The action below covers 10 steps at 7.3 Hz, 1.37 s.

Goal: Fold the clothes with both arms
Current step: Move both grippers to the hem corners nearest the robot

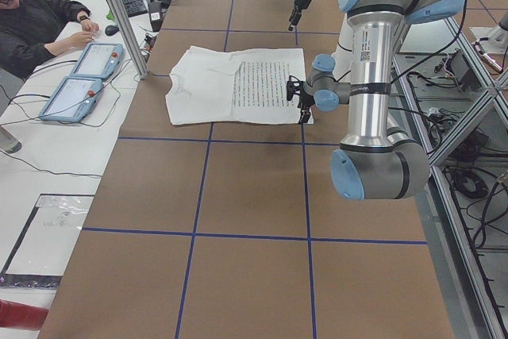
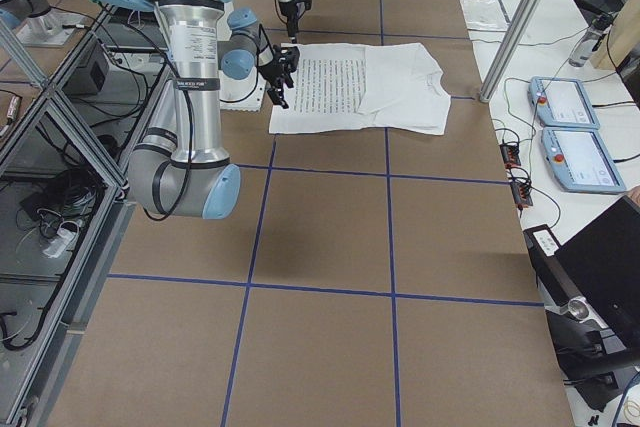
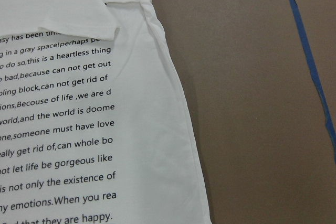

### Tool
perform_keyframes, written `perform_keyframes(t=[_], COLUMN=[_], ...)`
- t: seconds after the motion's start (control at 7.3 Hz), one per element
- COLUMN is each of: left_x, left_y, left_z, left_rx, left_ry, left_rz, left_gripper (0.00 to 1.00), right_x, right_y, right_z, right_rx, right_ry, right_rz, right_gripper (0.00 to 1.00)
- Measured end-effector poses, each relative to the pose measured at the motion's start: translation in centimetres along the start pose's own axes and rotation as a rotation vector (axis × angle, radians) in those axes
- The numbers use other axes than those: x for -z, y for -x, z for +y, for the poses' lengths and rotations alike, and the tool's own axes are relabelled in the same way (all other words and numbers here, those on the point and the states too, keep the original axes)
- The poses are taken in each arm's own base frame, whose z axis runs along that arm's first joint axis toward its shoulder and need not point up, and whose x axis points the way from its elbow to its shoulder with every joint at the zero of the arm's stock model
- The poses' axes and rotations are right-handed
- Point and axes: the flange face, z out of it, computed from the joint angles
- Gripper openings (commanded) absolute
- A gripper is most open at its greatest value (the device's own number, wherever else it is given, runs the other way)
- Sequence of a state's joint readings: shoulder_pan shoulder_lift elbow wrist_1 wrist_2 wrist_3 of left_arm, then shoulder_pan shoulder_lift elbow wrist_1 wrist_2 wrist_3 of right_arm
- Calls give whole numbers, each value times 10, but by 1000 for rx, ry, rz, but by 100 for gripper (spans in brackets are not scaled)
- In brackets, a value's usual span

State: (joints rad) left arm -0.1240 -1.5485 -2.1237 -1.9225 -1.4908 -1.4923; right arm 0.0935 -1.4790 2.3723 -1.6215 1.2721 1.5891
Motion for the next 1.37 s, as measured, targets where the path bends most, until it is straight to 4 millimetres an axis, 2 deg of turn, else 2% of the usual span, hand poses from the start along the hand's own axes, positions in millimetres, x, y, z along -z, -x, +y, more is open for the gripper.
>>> perform_keyframes(t=[0.41, 0.55, 1.37], left_x=[-7, -8, -10], left_y=[-5, -6, -8], left_z=[28, 32, 38], left_rx=[-8, -8, -13], left_ry=[44, 50, 62], left_rz=[-28, -34, -41], left_gripper=[53, 53, 52], right_x=[-1, -2, -10], right_y=[0, 0, 0], right_z=[1, 2, 5], right_rx=[2, 3, 6], right_ry=[0, 1, 1], right_rz=[1, 3, 16], right_gripper=[100, 100, 100])
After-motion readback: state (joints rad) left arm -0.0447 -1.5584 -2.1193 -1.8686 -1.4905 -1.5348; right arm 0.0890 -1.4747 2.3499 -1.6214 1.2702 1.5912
